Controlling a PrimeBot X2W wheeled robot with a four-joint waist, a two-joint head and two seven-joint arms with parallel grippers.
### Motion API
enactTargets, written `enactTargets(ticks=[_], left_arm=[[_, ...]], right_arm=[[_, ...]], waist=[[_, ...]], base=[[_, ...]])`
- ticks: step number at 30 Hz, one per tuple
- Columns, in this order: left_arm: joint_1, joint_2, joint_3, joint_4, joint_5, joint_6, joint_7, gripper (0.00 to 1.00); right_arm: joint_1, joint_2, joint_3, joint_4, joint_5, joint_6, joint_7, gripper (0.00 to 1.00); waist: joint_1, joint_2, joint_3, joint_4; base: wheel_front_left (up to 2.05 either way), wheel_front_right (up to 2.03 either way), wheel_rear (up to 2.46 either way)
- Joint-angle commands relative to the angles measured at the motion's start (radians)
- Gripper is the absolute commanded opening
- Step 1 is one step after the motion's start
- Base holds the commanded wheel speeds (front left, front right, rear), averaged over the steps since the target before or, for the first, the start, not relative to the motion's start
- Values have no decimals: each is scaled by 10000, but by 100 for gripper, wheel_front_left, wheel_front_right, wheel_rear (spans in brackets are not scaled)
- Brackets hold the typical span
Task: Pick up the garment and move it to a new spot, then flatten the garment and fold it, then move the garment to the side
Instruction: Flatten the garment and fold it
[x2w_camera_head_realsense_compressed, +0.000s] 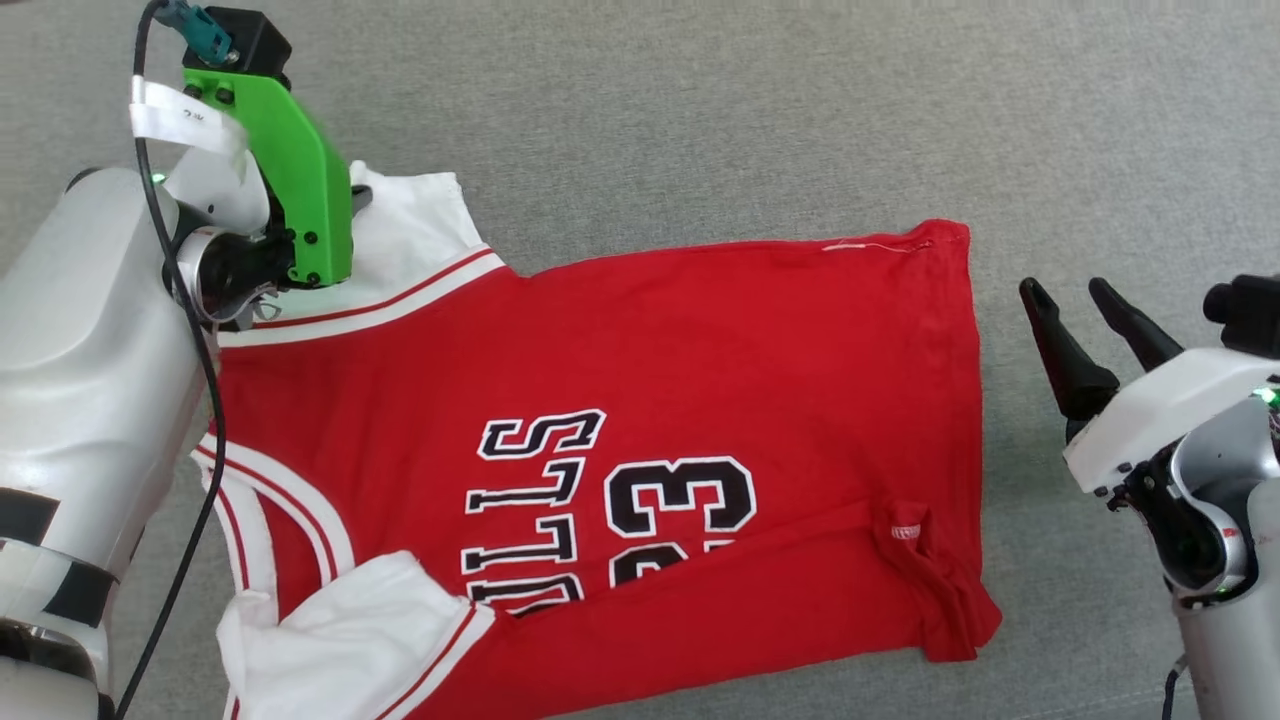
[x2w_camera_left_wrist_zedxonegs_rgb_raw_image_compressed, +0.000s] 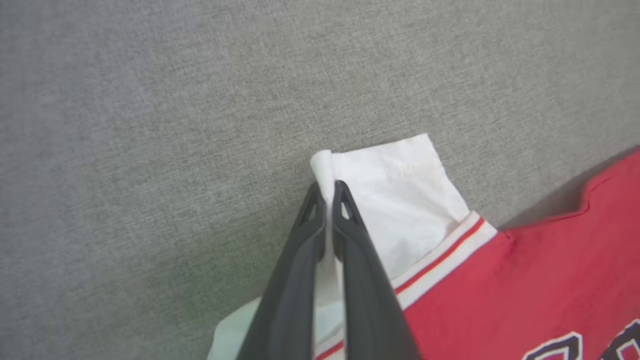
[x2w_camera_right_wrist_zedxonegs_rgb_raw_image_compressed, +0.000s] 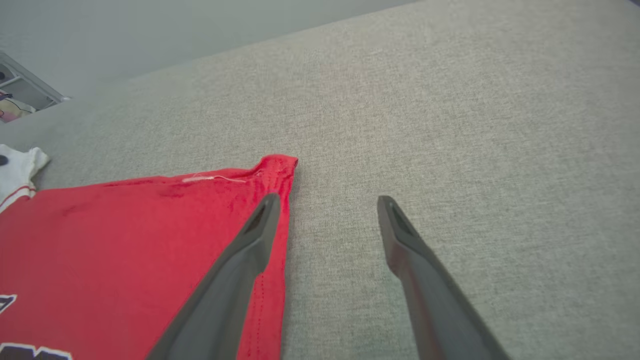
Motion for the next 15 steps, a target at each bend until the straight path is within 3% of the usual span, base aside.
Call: enactTargets(ticks=[1,7,15], left_arm=[[98,-27,-9,-174,104,-25,-194,0],[103,-124,-11,-935,184,-31,-687,0],[189,-145,-6,-1876,184,58,-887,0]], right_arm=[[-372,-188,88,254,254,-4,463,100],[-1344,-960,544,1165,852,-4,2656,100],[-2634,-1447,1140,2142,1027,-4,4365,100]], waist=[[0,-1,-383,483],[0,-1,-375,1089],[0,-1,18,1641]], base=[[0,0,0],[0,0,0],[0,0,0]])
